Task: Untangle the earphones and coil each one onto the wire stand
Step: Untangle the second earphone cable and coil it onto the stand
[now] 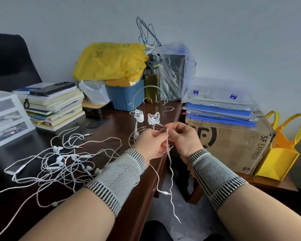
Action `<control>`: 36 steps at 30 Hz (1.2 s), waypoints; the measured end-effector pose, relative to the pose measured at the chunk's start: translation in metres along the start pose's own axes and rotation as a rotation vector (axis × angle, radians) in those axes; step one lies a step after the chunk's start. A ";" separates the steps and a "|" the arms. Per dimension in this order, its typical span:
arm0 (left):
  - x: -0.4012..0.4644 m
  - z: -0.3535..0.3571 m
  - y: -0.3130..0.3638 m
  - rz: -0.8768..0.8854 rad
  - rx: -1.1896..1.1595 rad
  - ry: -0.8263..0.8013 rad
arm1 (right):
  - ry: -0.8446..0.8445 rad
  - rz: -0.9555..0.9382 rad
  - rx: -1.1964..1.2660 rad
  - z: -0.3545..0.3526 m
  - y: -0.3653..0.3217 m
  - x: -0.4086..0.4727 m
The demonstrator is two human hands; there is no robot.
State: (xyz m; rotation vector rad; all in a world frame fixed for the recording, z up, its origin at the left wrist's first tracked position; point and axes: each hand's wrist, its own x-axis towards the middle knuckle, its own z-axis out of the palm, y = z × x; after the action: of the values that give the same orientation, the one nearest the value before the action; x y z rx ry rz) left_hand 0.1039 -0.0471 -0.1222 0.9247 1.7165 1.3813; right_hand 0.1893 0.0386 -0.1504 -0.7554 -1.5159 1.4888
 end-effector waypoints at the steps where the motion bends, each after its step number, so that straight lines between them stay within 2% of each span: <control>1: 0.002 -0.004 0.003 0.052 0.101 0.019 | 0.007 0.016 0.016 -0.002 -0.001 0.001; 3: 0.003 -0.015 0.015 0.194 0.374 0.085 | -0.007 0.036 0.036 -0.004 -0.004 0.002; 5: 0.003 -0.028 0.030 0.276 0.558 0.070 | -0.018 0.060 0.074 -0.004 -0.005 0.004; 8: 0.005 -0.041 0.050 0.290 0.649 0.001 | 0.000 0.097 0.147 -0.003 -0.009 0.007; 12: 0.008 -0.046 0.065 0.233 0.612 -0.031 | 0.033 0.146 0.288 0.006 -0.014 0.012; 15: 0.019 -0.046 0.064 0.272 0.524 0.147 | 0.061 0.162 0.295 0.014 -0.014 0.018; 17: 0.027 -0.044 0.060 0.325 0.691 0.342 | 0.104 0.149 0.234 0.020 -0.012 0.023; 19: 0.029 -0.041 0.056 0.384 0.938 0.471 | 0.152 0.136 0.180 0.025 -0.012 0.025; 23: 0.028 -0.044 0.046 0.474 1.171 0.546 | 0.207 0.114 0.143 0.030 -0.013 0.026; 28: 0.019 -0.047 0.038 0.551 1.230 0.510 | 0.276 0.114 0.117 0.034 -0.012 0.029; 33: 0.017 -0.048 0.023 0.457 1.264 0.462 | 0.267 0.151 0.218 0.034 -0.013 0.027; 36: 0.015 -0.046 0.018 0.444 1.171 0.445 | 0.273 0.144 0.215 0.032 -0.011 0.028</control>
State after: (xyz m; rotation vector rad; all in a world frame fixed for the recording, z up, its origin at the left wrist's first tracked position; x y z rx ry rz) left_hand 0.0581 -0.0525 -0.0995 1.7813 2.8661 0.7346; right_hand 0.1498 0.0473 -0.1326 -0.9121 -1.0985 1.5531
